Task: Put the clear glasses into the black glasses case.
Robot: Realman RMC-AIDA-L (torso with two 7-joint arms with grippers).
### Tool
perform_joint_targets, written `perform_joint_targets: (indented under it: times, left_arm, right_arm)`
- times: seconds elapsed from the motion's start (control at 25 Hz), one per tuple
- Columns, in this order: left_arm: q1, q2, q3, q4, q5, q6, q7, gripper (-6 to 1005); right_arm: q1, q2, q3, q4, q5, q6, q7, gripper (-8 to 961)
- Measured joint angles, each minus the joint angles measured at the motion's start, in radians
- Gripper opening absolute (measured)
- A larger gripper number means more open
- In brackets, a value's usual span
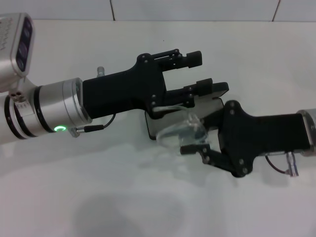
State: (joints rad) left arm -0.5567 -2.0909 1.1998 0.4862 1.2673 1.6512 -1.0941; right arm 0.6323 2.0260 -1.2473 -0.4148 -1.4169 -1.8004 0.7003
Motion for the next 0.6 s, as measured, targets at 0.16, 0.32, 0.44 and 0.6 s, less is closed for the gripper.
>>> perform_joint_targets:
  times: [0.16,0.32,0.44,0.6]
  left_arm:
    - [0.000,0.000,0.001,0.000,0.004,0.000,0.000,600]
    - [0.001,0.000,0.001,0.000,0.006,0.001,0.000,600]
    - [0.002,0.001,0.001,0.000,0.006,0.001,0.000,600]
    - [0.003,0.001,0.001,0.000,0.007,0.001,0.000,600]
  right_arm:
    - [-0.001,-0.001,-0.004,0.000,0.007,0.024,0.008,123]
    - [-0.001,0.001,-0.007,-0.001,0.007,0.028,0.009,124]
    - [0.001,0.000,-0.008,-0.001,0.007,0.029,0.009,123]
    - [0.001,0.000,-0.008,-0.001,0.007,0.036,0.009,121]
